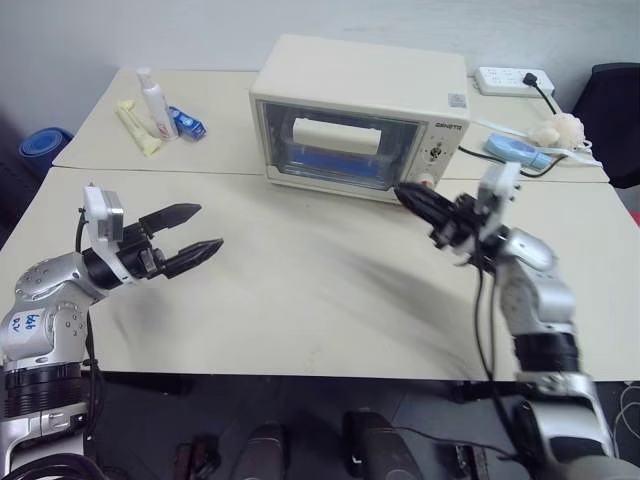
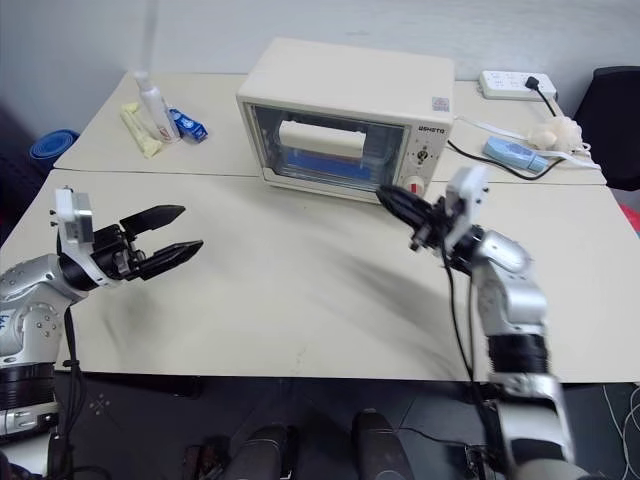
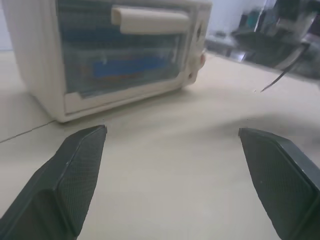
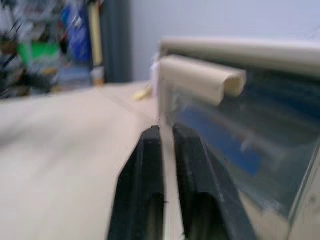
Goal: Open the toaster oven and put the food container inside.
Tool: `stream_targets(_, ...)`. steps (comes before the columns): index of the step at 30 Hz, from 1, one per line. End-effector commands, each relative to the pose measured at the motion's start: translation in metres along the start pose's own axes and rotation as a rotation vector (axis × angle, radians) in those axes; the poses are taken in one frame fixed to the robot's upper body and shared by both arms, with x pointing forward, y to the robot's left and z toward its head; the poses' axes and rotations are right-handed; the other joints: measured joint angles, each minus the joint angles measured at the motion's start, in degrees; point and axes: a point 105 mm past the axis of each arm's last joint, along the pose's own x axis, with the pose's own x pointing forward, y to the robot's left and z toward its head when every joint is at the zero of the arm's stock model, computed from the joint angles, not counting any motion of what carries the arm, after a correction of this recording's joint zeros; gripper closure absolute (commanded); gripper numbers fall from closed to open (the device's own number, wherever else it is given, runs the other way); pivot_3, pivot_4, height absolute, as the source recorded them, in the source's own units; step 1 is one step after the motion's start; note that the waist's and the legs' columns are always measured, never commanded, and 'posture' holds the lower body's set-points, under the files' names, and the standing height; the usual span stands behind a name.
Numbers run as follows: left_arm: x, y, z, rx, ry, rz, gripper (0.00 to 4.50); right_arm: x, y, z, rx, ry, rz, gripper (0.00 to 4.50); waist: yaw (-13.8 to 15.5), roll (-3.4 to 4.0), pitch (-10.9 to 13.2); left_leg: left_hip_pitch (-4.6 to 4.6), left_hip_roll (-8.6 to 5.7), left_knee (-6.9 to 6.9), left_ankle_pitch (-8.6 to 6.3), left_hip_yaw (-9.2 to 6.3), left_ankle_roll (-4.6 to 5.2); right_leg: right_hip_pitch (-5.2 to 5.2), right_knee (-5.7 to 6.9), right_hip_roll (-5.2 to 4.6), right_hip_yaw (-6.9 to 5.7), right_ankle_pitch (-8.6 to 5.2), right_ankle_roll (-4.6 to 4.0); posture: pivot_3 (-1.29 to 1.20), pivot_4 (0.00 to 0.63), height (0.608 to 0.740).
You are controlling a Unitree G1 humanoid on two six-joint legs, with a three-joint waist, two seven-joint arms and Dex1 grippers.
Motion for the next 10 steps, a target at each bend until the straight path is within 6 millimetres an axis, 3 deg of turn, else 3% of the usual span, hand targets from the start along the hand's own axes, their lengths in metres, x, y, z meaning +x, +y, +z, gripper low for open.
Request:
stream_targets(1, -0.013, -0.005, -0.012, 0.106, 0.102, -0.029, 0.00, -0.018, 0.033, -0.002, -0.108, 0.119, 0.188, 2.94, 0.0, 0.00, 0.0, 0.01, 0.00, -0.01, -0.01, 0.02, 0.01, 0.00, -0.03, 0.01, 0.01, 0.00, 0.00, 0.00, 0.150, 0.740)
stream_targets(6, -0.024, -0.015, -0.030, 0.143, 0.177, -0.048, 0.00, -0.048, 0.056, -0.030, -0.133, 0.255, 0.295, 1.18, 0.3, 0.00, 0.0, 0.06, 0.02, 0.04, -0.08, 0.06, 0.14, 0.03, 0.01, 0.02, 0.06, 0.00, 0.00, 0.00, 0.150, 0.740)
stream_targets(9, -0.026, -0.020, -0.038, 0.156, 0.191, -0.040, 0.00, -0.055, 0.061, -0.035, -0.155, 0.244, 0.300, 0.15, 0.8, 0.00, 0.0, 0.08, 0.01, 0.07, -0.10, 0.06, 0.19, 0.04, 0.05, 0.02, 0.06, 0.00, 0.00, 0.00, 0.150, 0.740)
stream_targets(10, -0.025, -0.021, -0.039, 0.153, 0.187, -0.040, 0.00, -0.057, 0.062, -0.036, -0.178, 0.247, 0.309, 0.04, 0.8, 0.00, 0.0, 0.10, 0.01, 0.07, -0.10, 0.06, 0.18, 0.05, 0.06, 0.02, 0.07, 0.00, 0.00, 0.00, 0.150, 0.740)
